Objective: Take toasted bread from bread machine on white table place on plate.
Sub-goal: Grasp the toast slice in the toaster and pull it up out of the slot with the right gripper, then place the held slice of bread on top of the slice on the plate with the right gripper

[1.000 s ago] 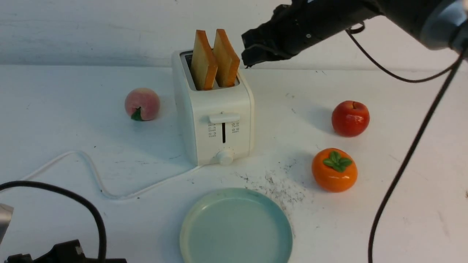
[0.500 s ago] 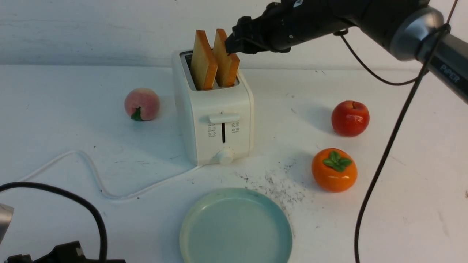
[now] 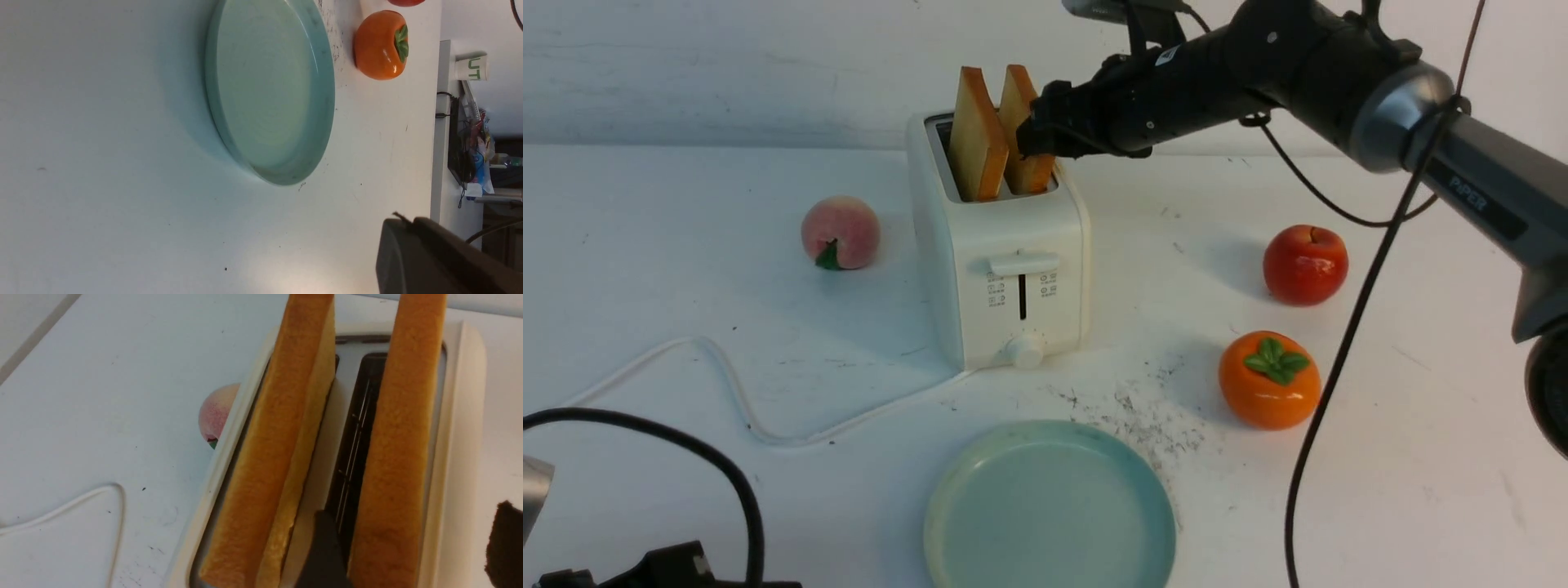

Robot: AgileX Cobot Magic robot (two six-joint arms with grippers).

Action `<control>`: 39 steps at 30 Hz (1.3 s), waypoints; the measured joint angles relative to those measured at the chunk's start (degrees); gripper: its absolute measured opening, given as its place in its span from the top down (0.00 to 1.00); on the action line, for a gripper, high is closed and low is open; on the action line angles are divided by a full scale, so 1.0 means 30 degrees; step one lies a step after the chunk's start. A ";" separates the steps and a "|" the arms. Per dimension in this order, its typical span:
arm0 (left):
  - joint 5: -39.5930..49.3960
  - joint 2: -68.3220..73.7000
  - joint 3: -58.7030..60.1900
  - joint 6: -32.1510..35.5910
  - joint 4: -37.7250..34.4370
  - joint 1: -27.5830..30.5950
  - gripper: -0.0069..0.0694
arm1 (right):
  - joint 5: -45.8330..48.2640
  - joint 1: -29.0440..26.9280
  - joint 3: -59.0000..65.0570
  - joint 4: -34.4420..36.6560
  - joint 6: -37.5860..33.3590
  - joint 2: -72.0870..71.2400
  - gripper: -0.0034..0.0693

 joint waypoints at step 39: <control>-0.1212 0.0000 0.0000 0.0064 0.1301 0.0000 0.88 | 1.0725 -0.0015 0.7980 -0.6591 0.4731 -1.5343 0.82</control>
